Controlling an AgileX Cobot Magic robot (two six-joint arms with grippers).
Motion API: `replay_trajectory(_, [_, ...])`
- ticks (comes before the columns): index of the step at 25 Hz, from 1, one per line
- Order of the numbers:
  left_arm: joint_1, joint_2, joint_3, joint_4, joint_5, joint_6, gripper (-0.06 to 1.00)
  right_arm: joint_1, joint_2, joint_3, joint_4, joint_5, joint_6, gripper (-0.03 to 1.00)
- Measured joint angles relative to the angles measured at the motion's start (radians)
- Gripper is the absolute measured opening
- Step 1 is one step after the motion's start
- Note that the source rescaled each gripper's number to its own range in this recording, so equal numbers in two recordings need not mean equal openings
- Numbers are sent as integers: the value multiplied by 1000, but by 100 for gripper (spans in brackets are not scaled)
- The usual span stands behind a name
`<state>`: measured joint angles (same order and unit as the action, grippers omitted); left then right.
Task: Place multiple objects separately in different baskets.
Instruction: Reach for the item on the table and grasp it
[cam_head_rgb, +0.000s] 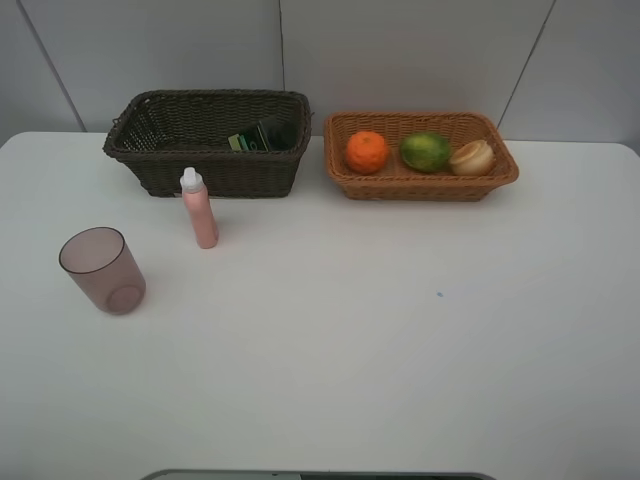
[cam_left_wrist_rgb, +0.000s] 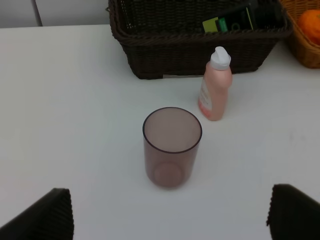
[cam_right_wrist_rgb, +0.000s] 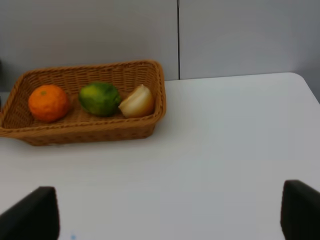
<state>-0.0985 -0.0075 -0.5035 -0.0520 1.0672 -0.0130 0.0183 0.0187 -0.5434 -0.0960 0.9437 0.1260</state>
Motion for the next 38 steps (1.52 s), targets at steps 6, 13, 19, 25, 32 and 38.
replay_trajectory(6, [0, 0, 0, 0, 0, 0, 100, 8, -22, 0, 0, 12, 0, 87])
replay_trajectory(13, [0, 0, 0, 0, 0, 0, 100, 10, -22, 0, 0, 14, 0, 87])
replay_trajectory(19, [0, 0, 0, 0, 0, 0, 100, 10, -22, 0, 0, 39, 0, 87])
replay_trajectory(25, [0, 0, 0, 0, 0, 0, 100, 10, -22, 3, 0, 97, 0, 87])
replay_trajectory(32, [0, 0, 0, 0, 0, 0, 100, 10, -23, 21, 0, 112, -63, 87])
replay_trajectory(38, [0, 0, 0, 0, 0, 0, 100, 10, -23, 23, 0, 113, -67, 87])
